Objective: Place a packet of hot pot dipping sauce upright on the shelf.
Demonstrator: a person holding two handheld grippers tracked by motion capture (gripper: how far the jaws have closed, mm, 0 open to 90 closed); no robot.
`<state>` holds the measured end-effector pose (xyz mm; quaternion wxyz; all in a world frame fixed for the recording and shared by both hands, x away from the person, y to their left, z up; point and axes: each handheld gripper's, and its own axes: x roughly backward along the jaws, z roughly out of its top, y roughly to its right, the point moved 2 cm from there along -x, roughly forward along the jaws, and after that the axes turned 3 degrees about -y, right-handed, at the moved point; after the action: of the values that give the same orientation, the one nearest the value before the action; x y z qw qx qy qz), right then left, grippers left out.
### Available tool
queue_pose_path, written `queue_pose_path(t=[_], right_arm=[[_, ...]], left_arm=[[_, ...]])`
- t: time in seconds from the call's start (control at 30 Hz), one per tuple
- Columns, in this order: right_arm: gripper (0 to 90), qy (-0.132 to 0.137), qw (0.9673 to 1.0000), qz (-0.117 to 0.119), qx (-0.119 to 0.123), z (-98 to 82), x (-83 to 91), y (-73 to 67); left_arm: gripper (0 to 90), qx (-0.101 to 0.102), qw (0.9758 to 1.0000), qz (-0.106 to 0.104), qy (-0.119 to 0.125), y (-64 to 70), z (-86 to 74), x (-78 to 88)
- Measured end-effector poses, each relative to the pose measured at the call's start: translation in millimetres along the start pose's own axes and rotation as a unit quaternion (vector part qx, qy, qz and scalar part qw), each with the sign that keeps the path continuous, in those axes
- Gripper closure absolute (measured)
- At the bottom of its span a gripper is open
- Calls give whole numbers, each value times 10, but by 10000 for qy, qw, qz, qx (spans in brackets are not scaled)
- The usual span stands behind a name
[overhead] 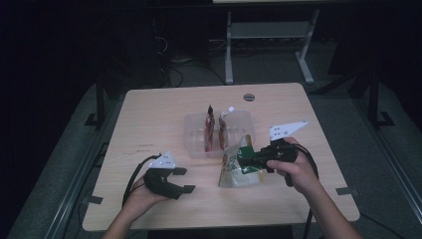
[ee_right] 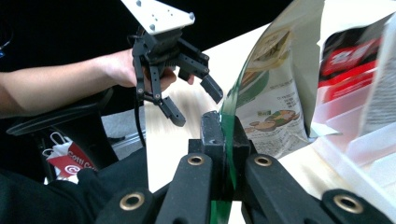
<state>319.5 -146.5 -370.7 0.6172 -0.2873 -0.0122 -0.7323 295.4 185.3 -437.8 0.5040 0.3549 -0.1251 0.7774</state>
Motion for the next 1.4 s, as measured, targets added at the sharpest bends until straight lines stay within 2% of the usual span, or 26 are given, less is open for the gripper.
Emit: queue_pose_path(t=[0.1, 0.43, 0.7, 0.77, 1.0, 1.27, 1.4], right_arm=[[900, 55, 9999, -118, 8, 55, 83, 29], [900, 246, 9990, -376, 1, 180, 261, 162], [900, 384, 9974, -605, 5, 306, 381, 294], [900, 434, 9964, -728, -21, 348, 432, 360], [900, 500, 9946, -903, -137, 410, 532, 512], [900, 420, 9929, -1091, -221, 468, 542, 683], [900, 401, 9928, -1088, -282, 468, 507, 737]], left_arm=[[235, -45, 10000, -7, -30, -12, -4, -25], [225, -149, 9998, -56, -115, -12, -3, -71], [217, -103, 9999, -53, -65, -16, 0, -55], [216, -99, 9999, -59, -68, -18, -2, -55], [215, -103, 9999, -57, -88, -23, -1, -59], [214, -123, 9999, -61, -94, -13, 5, -66], [215, -88, 9999, -69, -89, -17, -2, -71]])
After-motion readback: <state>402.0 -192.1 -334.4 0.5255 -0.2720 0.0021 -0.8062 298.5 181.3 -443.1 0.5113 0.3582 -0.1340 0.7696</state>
